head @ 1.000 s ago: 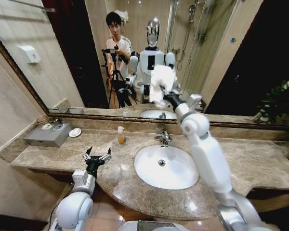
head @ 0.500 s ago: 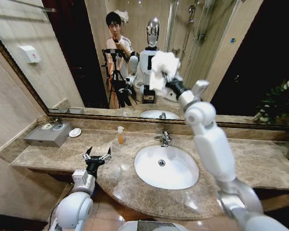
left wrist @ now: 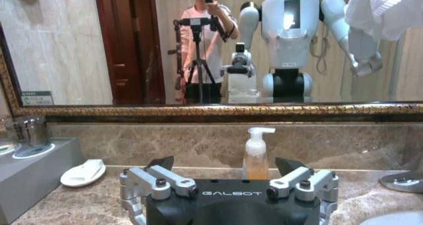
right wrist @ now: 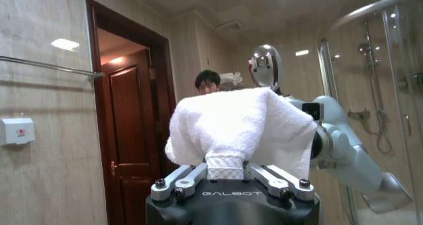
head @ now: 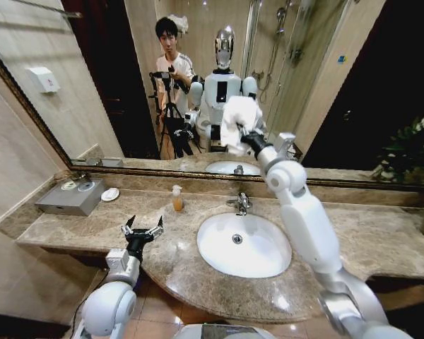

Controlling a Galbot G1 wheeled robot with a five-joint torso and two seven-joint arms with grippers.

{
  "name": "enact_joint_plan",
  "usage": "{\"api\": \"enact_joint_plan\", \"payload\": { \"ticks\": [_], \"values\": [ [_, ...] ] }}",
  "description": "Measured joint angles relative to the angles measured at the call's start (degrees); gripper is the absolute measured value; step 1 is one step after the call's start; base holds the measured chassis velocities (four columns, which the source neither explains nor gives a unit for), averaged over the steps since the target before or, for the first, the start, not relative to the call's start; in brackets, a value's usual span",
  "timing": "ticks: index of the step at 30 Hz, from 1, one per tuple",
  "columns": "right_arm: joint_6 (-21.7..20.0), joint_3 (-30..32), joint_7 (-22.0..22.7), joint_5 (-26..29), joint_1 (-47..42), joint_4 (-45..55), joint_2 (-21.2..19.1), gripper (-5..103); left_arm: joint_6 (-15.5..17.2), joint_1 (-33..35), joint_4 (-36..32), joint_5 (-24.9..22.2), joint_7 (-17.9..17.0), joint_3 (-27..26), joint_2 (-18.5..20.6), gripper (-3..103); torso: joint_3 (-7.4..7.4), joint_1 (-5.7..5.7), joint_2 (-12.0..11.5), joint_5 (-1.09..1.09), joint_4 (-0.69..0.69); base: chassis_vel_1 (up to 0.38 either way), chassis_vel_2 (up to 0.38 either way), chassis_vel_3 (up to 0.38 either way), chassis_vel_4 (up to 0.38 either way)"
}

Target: Pick up the towel from the sink counter and wipe the mirror surface.

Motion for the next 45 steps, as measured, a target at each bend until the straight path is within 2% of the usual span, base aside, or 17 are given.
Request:
{"api": "enact_joint_plan", "payload": {
  "ticks": [11,16,23,27,30,36,39,45],
  "values": [
    [-0.1,-0.2,1.7,3.1,10.3,0.6,-3.1,12,0.0,0.0,0.0,0.0,0.0,0.0,0.0,100,0.00,0.01,0.0,-0.01,0.01,0.000,0.000,0.000,0.000],
    [-0.2,-0.5,1.6,2.8,9.5,0.7,-3.5,12,0.0,0.0,0.0,0.0,0.0,0.0,0.0,100,0.00,0.00,0.0,-0.02,0.00,0.000,0.000,0.000,0.000],
    [0.1,-0.8,1.0,0.5,1.2,-0.1,-2.3,12,0.0,0.0,0.0,0.0,0.0,0.0,0.0,100,0.00,0.00,0.0,0.01,0.01,0.000,0.000,0.000,0.000],
    [0.3,-1.0,0.5,-0.6,-0.5,0.5,-2.2,12,0.0,0.0,0.0,0.0,0.0,0.0,0.0,100,0.00,0.00,0.0,0.00,0.00,0.000,0.000,0.000,0.000],
    [0.5,-1.1,0.6,-0.3,0.6,0.8,-2.4,12,0.0,0.0,0.0,0.0,0.0,0.0,0.0,100,0.00,0.00,0.0,0.00,0.01,0.000,0.000,0.000,0.000],
    [0.1,-1.0,2.0,3.3,10.0,1.0,-3.6,12,0.0,0.0,0.0,0.0,0.0,0.0,0.0,100,0.00,0.01,0.0,-0.02,0.01,0.000,0.000,0.000,0.000],
    [-0.2,-0.9,2.6,4.0,11.8,1.2,-3.8,12,0.0,0.0,0.0,0.0,0.0,0.0,0.0,100,0.00,0.00,0.0,-0.03,0.02,0.000,0.000,0.000,0.000],
    [-0.3,-1.4,2.0,3.0,7.7,1.3,-4.0,12,0.0,0.0,0.0,0.0,0.0,0.0,0.0,100,0.00,0.00,0.0,0.00,0.00,0.000,0.000,0.000,0.000]
  ]
}}
